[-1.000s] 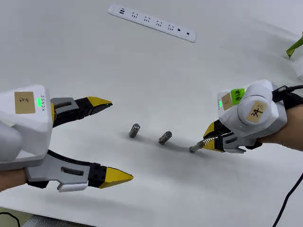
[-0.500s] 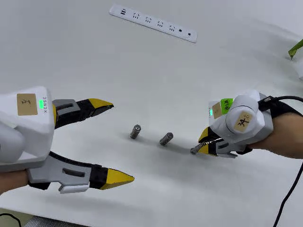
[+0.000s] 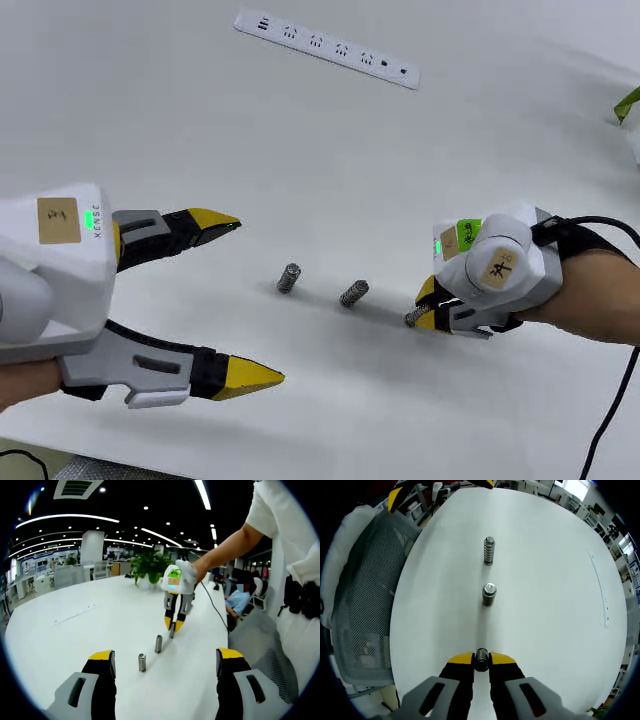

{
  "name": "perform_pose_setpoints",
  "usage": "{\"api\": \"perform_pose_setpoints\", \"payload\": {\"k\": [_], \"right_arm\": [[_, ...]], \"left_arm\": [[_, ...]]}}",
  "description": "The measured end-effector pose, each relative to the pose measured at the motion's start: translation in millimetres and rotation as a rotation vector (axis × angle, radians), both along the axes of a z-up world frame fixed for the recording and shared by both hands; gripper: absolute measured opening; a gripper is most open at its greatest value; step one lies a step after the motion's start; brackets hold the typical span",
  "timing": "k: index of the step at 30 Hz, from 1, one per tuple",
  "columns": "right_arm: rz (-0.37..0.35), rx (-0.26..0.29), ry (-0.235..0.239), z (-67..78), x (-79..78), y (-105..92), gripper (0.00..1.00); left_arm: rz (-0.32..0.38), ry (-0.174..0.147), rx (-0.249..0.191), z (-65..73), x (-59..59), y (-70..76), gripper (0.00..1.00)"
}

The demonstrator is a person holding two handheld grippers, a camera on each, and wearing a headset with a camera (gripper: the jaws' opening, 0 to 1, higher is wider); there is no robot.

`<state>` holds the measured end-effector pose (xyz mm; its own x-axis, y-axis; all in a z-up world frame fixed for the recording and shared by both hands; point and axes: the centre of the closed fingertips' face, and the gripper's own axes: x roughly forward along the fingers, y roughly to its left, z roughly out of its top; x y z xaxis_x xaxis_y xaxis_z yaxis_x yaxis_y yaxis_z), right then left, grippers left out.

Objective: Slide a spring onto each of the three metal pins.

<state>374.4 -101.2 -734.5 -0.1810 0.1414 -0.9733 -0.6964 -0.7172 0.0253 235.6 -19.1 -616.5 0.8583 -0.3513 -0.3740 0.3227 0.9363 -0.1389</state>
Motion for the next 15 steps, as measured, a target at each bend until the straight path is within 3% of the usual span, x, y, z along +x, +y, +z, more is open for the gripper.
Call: {"api": "perform_pose_setpoints", "payload": {"k": [15], "right_arm": [[-0.006, -0.001, 0.001, -4.1, -0.2, -1.4, 0.14]], "left_arm": [[0.001, -0.003, 0.003, -0.2, -2.8, 3.4, 0.84]]}}
